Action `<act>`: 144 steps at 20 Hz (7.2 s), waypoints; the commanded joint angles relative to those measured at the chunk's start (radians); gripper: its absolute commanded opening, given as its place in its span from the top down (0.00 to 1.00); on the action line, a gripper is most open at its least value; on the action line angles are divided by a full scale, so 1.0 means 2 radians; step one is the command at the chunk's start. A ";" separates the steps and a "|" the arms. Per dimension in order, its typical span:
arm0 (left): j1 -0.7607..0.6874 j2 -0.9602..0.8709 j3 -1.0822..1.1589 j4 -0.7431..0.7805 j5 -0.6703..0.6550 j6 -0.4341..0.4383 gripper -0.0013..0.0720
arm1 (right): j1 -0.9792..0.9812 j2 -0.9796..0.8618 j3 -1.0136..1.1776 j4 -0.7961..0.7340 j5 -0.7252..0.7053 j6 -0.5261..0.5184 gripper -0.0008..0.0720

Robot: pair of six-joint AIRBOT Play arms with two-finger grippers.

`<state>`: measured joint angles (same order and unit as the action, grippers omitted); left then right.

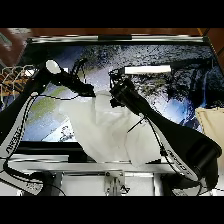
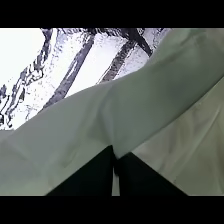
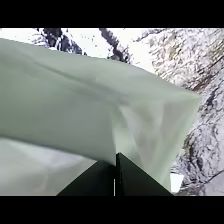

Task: Fold the shirts.

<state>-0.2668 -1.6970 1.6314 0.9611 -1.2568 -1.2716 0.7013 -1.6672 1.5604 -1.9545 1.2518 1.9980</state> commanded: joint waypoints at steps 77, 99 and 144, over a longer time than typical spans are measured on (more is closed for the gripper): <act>-0.014 0.243 0.106 0.119 -0.152 -0.085 0.92 | -0.096 0.190 0.204 0.244 0.231 -0.084 0.90; 0.213 0.245 -0.066 0.150 -0.119 -0.042 0.23 | -0.043 0.086 0.116 0.232 0.160 -0.095 0.89; 0.436 0.027 -0.180 0.174 0.056 0.105 0.43 | -0.044 0.084 0.116 0.200 0.129 -0.085 0.89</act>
<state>0.6086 -1.6306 1.2724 1.3094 -1.1461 -1.0664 0.6140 -1.4986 1.7920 -1.5520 1.5097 1.8263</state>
